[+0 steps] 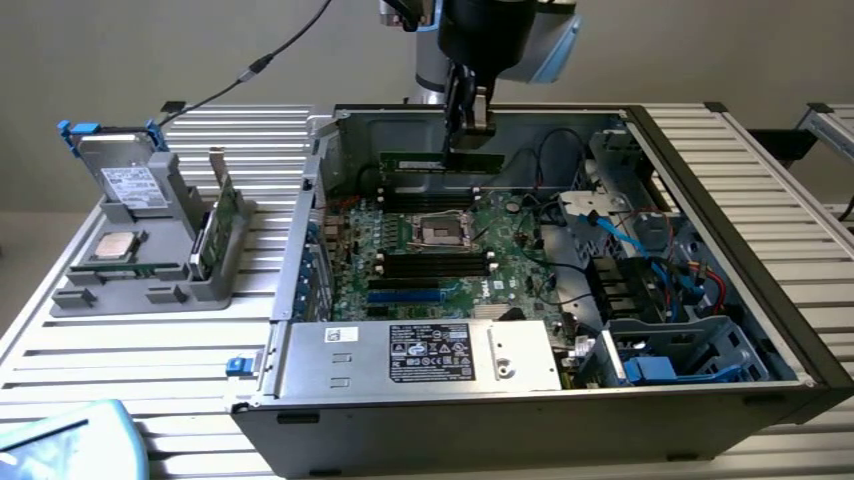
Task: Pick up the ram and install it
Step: 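Pick up the ram and move it above insertion slot, then insert the ram into the slot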
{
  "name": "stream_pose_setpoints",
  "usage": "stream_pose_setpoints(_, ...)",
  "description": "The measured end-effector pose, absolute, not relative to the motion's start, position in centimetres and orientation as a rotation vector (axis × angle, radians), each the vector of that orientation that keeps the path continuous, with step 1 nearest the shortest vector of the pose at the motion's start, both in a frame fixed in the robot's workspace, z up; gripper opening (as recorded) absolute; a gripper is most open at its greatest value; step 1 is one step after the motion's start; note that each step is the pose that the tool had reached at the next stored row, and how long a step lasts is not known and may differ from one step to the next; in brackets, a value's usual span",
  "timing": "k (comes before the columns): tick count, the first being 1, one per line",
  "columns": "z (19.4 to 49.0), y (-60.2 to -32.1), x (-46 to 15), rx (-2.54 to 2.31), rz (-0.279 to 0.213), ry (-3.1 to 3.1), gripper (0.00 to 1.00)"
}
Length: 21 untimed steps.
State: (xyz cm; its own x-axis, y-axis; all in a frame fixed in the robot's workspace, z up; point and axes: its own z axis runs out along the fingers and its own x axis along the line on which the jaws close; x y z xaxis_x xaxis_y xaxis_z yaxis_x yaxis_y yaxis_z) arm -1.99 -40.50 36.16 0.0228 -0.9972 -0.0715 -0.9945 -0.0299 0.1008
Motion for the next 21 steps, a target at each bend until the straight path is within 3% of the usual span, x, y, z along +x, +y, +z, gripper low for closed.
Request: stream_pose_setpoints(21, 35.0, -40.5, -2.0, 2.231, -0.189, -2.173, 0.14)
